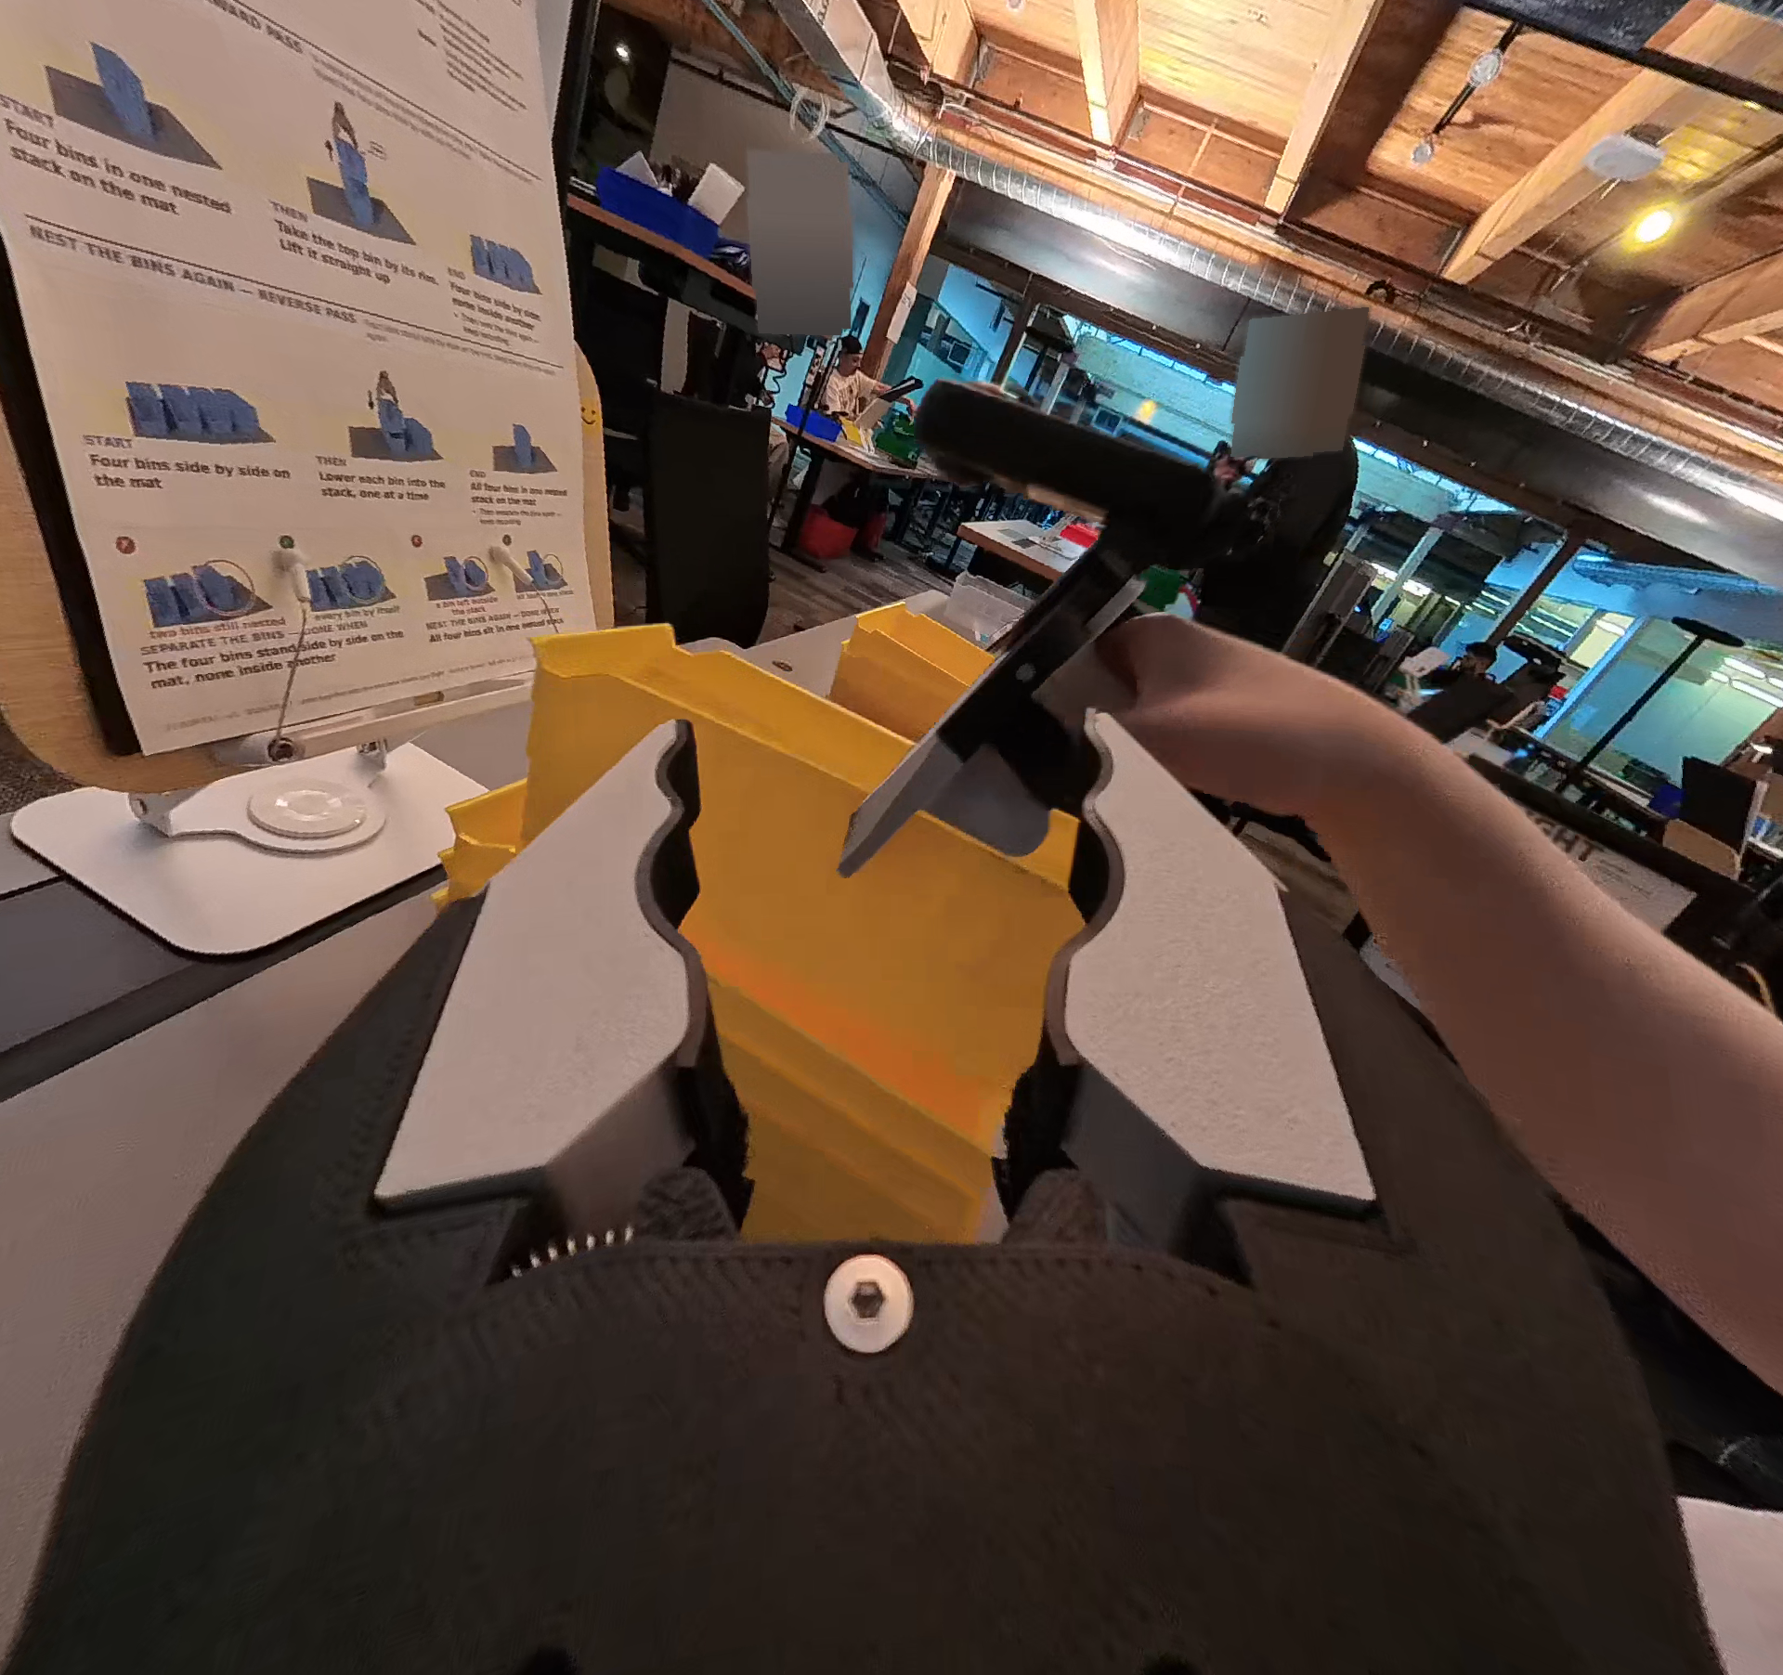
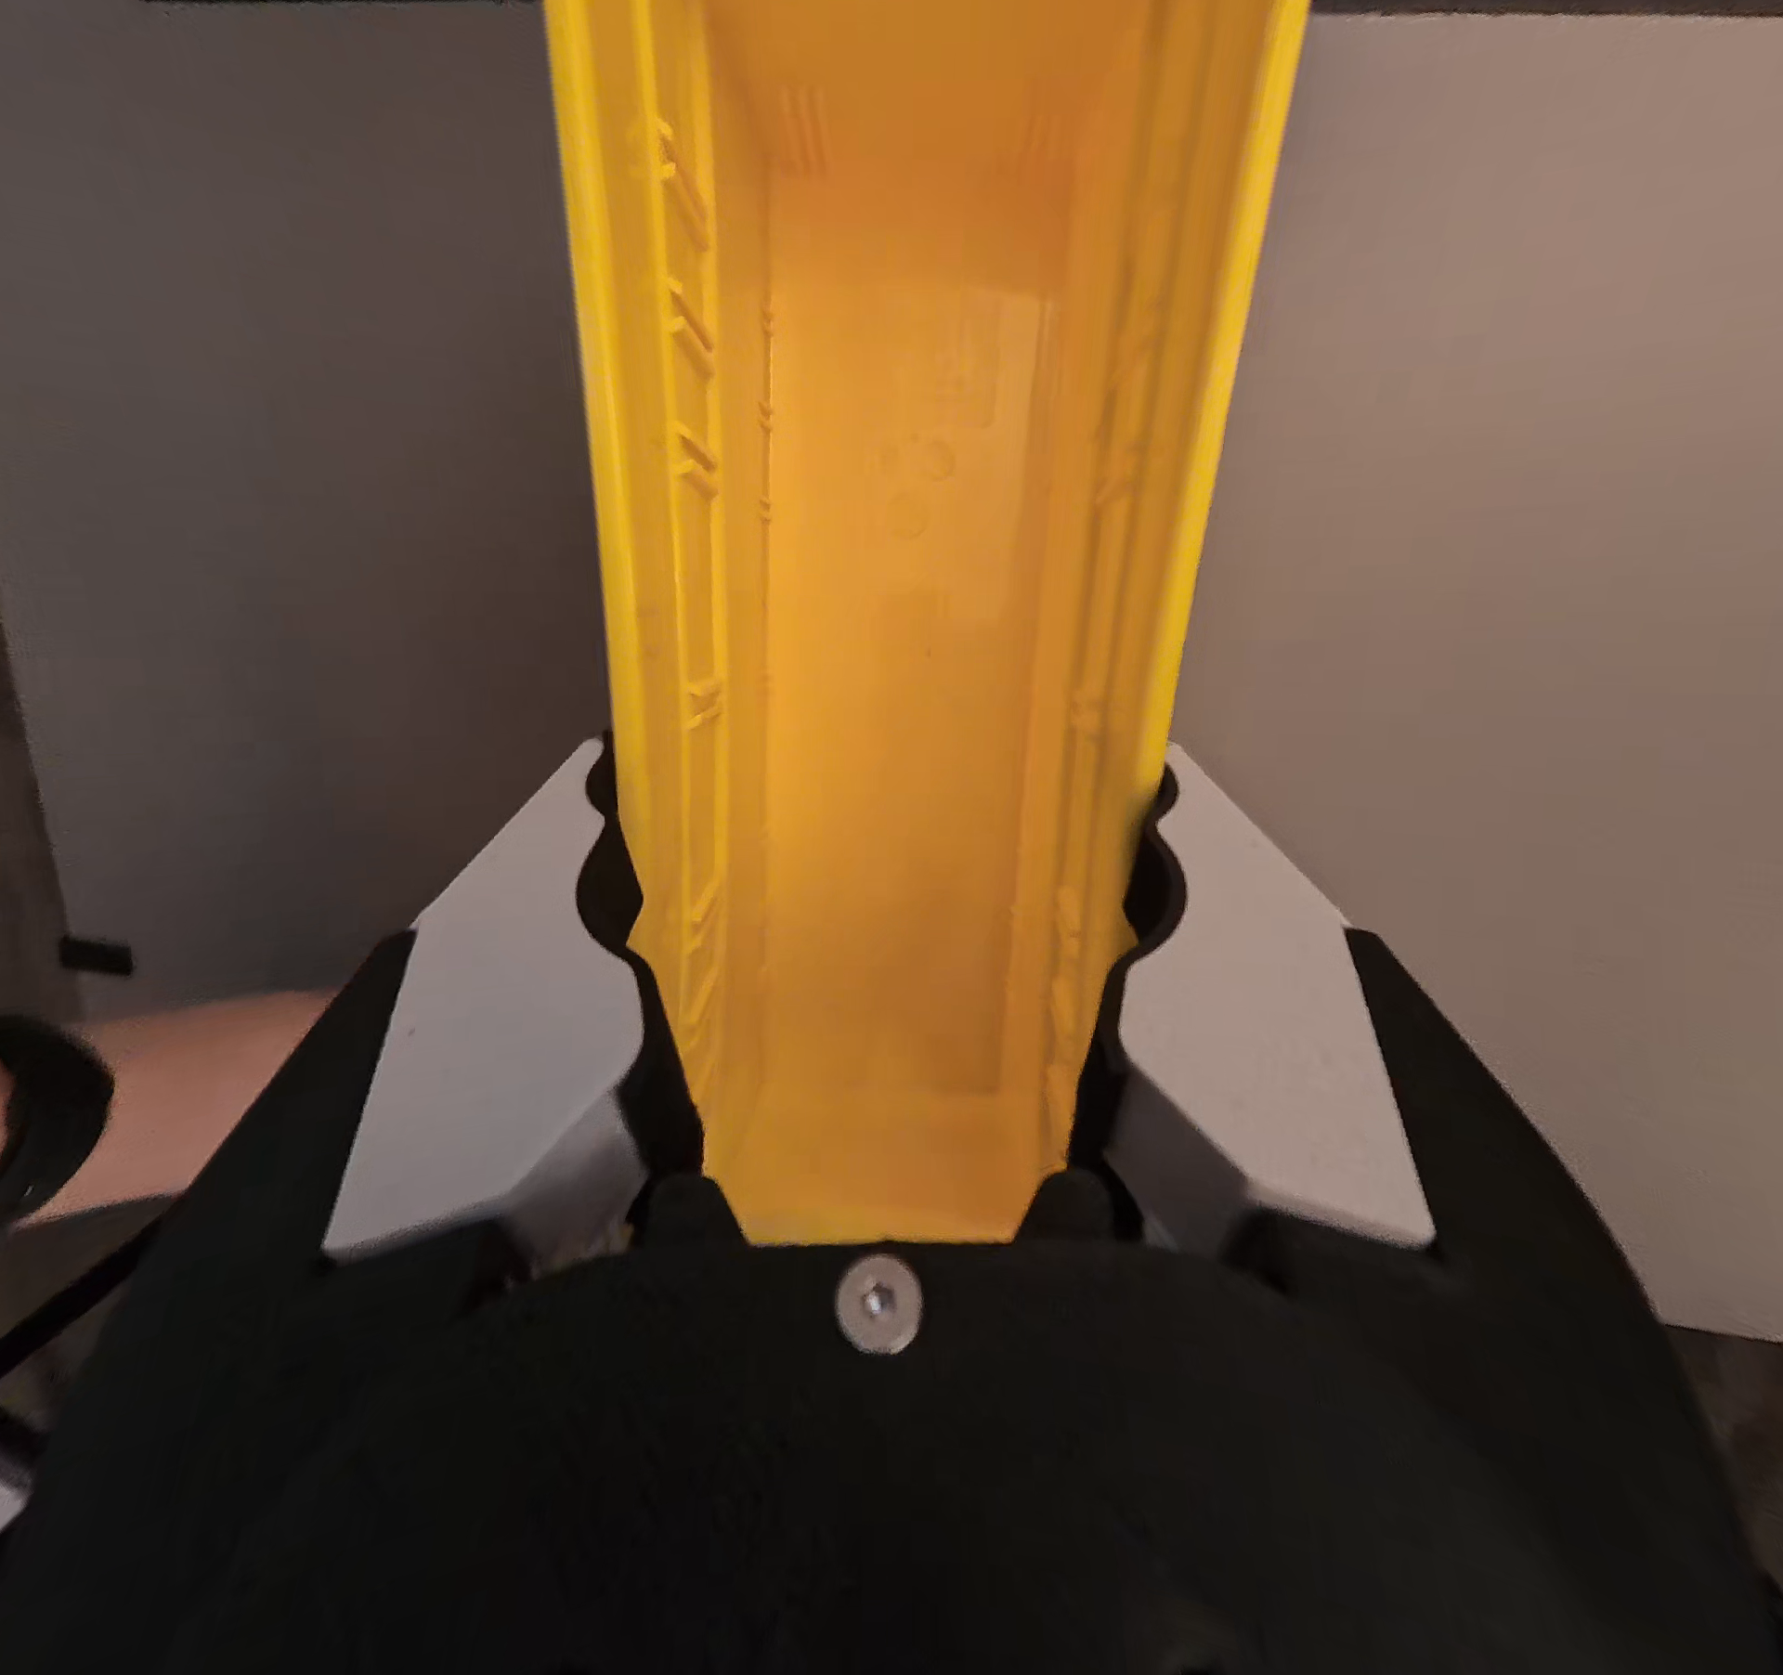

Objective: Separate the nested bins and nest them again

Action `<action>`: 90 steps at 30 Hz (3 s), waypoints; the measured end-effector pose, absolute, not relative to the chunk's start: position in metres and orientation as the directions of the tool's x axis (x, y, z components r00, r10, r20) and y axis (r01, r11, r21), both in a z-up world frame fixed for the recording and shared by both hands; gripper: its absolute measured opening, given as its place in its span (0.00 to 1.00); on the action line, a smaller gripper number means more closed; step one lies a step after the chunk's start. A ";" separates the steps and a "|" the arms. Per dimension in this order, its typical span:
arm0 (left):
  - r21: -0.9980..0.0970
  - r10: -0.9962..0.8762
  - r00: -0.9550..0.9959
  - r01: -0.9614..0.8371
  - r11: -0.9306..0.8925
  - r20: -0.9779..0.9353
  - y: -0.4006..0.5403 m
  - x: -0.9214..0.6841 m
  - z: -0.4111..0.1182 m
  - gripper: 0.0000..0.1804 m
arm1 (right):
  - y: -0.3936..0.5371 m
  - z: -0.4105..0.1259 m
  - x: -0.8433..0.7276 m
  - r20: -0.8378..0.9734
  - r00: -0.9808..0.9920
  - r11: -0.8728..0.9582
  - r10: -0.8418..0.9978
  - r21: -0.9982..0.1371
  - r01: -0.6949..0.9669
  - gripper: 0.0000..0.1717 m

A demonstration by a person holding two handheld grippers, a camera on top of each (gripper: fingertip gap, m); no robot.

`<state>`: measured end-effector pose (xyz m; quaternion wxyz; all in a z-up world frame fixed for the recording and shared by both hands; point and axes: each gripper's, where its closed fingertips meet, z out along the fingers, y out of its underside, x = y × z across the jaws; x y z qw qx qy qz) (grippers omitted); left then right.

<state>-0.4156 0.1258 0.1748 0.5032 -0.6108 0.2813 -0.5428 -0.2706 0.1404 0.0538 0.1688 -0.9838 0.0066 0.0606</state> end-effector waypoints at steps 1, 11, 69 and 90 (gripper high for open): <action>-0.921 -0.892 0.249 0.203 -0.333 0.378 0.124 -0.415 0.176 0.43 | 0.142 0.051 -0.272 -0.111 0.994 -0.942 -0.002 -0.334 -0.040 0.60; -0.931 -0.905 0.234 0.172 -0.321 0.355 0.115 -0.405 0.176 0.43 | 0.158 0.018 -0.274 -0.071 0.997 -0.927 -0.034 -0.372 -0.058 0.62; -0.844 -0.763 0.492 -0.101 -0.527 0.418 0.095 -0.327 0.074 0.63 | 0.140 0.023 -0.132 0.068 0.612 -0.124 0.788 -0.956 0.266 0.62; -0.406 -0.426 0.725 -0.218 -0.887 0.542 0.126 -0.294 0.011 0.65 | 0.172 -0.037 -0.088 0.312 0.559 -0.110 0.768 -0.796 0.596 0.53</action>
